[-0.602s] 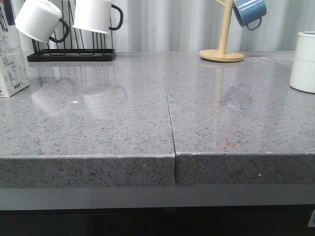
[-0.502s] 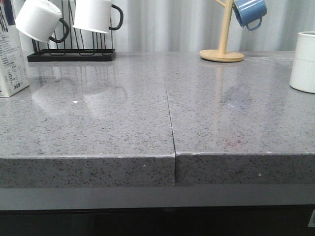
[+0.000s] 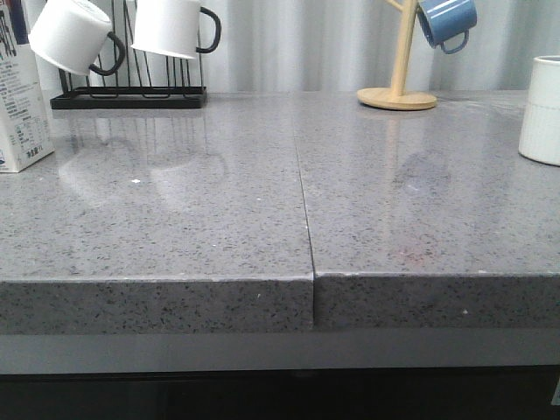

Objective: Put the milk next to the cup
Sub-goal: 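Move the right gripper toward the white HOME mug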

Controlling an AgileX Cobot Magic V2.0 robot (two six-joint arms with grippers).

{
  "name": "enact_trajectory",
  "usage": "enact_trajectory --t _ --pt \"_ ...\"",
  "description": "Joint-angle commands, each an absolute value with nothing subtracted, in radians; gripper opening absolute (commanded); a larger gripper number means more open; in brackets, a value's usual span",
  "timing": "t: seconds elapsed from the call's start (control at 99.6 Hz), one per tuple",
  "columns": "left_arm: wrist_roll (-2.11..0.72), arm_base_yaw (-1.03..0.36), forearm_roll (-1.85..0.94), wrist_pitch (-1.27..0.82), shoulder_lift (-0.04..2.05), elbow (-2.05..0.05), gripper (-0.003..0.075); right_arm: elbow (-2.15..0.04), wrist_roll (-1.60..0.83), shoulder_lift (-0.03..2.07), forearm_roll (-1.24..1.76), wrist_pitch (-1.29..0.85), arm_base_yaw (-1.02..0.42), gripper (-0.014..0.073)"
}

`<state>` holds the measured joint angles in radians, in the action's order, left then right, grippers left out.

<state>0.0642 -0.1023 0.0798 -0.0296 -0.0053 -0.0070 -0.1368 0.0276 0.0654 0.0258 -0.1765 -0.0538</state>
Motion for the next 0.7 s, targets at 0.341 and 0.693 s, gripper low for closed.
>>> enact_trajectory --t 0.341,0.693 --pt "0.074 -0.098 0.074 0.051 -0.038 0.044 -0.0021 -0.455 0.029 0.571 0.039 -0.198 -0.054 -0.012" --pt "0.074 -0.098 0.074 0.051 -0.038 0.044 -0.0021 -0.455 0.02 0.733 0.008 -0.113 -0.054 0.017"
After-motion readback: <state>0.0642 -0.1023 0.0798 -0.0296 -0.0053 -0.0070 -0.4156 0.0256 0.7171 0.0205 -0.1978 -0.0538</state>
